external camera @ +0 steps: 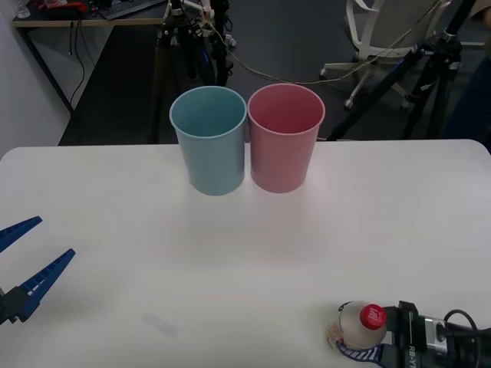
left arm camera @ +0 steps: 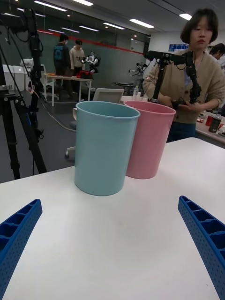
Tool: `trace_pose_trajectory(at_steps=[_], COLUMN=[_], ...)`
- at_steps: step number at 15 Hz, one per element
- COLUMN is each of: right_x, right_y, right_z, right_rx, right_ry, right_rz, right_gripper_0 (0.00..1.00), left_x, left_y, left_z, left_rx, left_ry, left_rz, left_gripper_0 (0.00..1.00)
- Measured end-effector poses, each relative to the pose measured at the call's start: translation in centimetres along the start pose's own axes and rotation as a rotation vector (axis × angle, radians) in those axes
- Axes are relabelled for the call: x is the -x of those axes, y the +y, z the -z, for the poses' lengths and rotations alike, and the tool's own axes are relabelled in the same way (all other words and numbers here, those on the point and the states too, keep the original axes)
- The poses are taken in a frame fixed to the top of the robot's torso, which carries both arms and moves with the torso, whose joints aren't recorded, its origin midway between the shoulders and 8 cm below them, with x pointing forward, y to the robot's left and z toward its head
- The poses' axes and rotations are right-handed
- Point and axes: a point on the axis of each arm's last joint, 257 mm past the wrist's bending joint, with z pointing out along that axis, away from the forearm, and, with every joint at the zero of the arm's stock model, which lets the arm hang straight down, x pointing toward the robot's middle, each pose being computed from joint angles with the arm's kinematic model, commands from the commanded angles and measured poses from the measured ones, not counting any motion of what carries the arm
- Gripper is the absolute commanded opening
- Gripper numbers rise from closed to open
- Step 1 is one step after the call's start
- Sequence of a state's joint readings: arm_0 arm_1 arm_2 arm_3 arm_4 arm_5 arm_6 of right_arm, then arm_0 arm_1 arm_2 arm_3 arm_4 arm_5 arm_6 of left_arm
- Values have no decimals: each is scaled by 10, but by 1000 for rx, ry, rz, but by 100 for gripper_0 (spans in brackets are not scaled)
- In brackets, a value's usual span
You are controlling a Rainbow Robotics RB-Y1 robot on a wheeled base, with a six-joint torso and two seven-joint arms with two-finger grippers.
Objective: Grasp the object on the table and drop it into the matching bin: aluminum can to the light blue bin, PET bottle to the pink bin.
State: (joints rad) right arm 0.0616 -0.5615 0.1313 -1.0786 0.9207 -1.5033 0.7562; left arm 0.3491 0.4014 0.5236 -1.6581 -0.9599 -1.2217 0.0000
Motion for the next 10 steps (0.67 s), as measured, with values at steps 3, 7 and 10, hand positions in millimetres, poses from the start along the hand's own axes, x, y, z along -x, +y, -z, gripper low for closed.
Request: trace_pose_trajectory(at_steps=[3, 7, 10], right_x=[11, 33, 58], right_y=[-7, -28, -44], right_z=[12, 24, 29], right_rx=[-46, -182, -257], right_ry=[2, 30, 25], right_rz=[-1, -15, -65], right_gripper_0=[0, 0, 0], left_x=[0, 0, 0], left_y=[0, 0, 0], left_z=[0, 0, 0], left_rx=[0, 0, 0], left_ry=[0, 0, 0], left_rz=[0, 0, 0], left_gripper_0=[100, 100, 100])
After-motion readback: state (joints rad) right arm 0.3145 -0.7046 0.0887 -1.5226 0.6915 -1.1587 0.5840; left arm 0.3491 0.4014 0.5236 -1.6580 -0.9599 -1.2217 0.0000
